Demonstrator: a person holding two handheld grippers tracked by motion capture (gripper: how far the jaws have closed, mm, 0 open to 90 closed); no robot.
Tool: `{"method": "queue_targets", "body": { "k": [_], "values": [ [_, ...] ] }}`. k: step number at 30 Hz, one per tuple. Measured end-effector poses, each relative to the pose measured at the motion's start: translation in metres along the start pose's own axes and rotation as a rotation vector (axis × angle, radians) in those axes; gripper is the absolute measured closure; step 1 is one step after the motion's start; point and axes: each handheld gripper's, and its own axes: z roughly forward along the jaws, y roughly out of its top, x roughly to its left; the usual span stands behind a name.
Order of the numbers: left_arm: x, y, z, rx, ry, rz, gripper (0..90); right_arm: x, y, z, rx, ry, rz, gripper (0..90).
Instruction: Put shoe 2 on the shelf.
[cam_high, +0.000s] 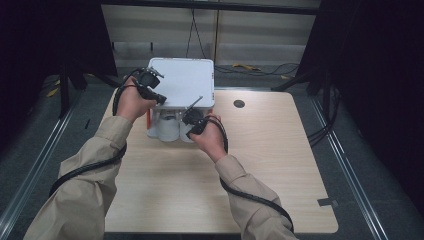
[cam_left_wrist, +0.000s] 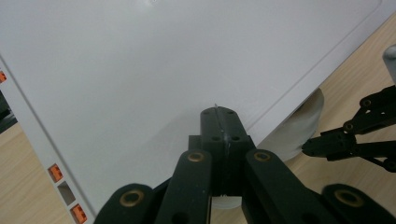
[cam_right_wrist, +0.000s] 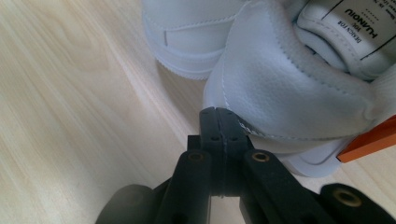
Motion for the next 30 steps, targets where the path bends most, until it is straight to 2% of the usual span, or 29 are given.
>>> {"method": "queue_targets", "body": {
  "k": [2,4,6,8,9,11,12,14,15,16,17,18,19,21,24,25,27,28,30],
  "values": [
    [0.0,0.0,0.0,0.004,0.003,0.007,90.0,-0.001,0.0,0.002,-0.005,-0.015,-0.004,90.0],
    [0.0,-0.001,0.0,-0.006,0.001,0.005,90.0,-0.001,0.001,0.003,0.003,-0.003,0.005,90.0],
    [0.001,-0.001,0.0,-0.009,-0.001,0.002,90.0,-0.002,0.0,0.004,-0.013,0.006,0.012,90.0],
    [0.002,-0.002,-0.001,-0.022,-0.01,-0.019,90.0,-0.003,-0.002,0.004,-0.012,0.011,0.016,90.0],
    [0.003,-0.002,-0.001,-0.022,0.0,-0.019,89.5,-0.003,-0.004,0.003,-0.01,0.022,0.027,85.9],
    [0.004,-0.002,-0.005,-0.025,0.033,-0.052,73.8,-0.005,-0.008,0.001,0.005,0.082,0.056,77.8],
    [0.004,-0.003,-0.007,-0.021,0.023,-0.073,66.3,-0.006,-0.012,-0.002,-0.001,0.102,0.065,77.1],
    [0.003,-0.006,-0.012,-0.009,0.028,-0.075,55.2,-0.006,-0.02,-0.009,-0.007,0.119,0.052,68.7],
    [0.002,-0.008,-0.015,-0.002,0.034,-0.065,51.3,-0.007,-0.025,-0.013,-0.002,0.125,0.061,64.6],
    [0.001,-0.011,-0.018,-0.005,0.025,-0.074,48.0,-0.008,-0.03,-0.016,-0.005,0.129,0.07,62.7],
    [0.0,-0.014,-0.021,-0.008,0.009,-0.09,45.3,-0.01,-0.035,-0.019,-0.007,0.131,0.072,60.1],
    [0.0,-0.014,-0.021,-0.008,0.009,-0.09,42.8,-0.01,-0.035,-0.019,-0.007,0.131,0.072,60.1],
    [-0.003,-0.021,-0.026,-0.003,0.005,-0.088,39.9,-0.014,-0.044,-0.025,-0.008,0.129,0.084,52.5],
    [-0.006,-0.028,-0.028,0.003,-0.013,-0.091,36.3,-0.018,-0.054,-0.031,-0.005,0.136,0.102,50.2],
    [-0.01,-0.034,-0.03,0.003,-0.025,-0.084,32.5,-0.022,-0.061,-0.037,-0.011,0.129,0.103,46.0],
    [-0.014,-0.04,-0.031,0.003,-0.035,-0.084,31.4,-0.023,-0.067,-0.042,-0.037,0.13,0.099,40.7],
    [-0.018,-0.044,-0.031,0.003,-0.055,-0.087,29.3,-0.024,-0.071,-0.047,-0.055,0.129,0.097,36.0],
    [-0.02,-0.047,-0.031,0.012,-0.062,-0.073,28.8,-0.024,-0.073,-0.049,-0.054,0.127,0.097,33.6],
    [-0.023,-0.052,-0.031,0.016,-0.075,-0.071,26.1,-0.025,-0.077,-0.052,-0.05,0.124,0.094,30.9]
  ]
}}
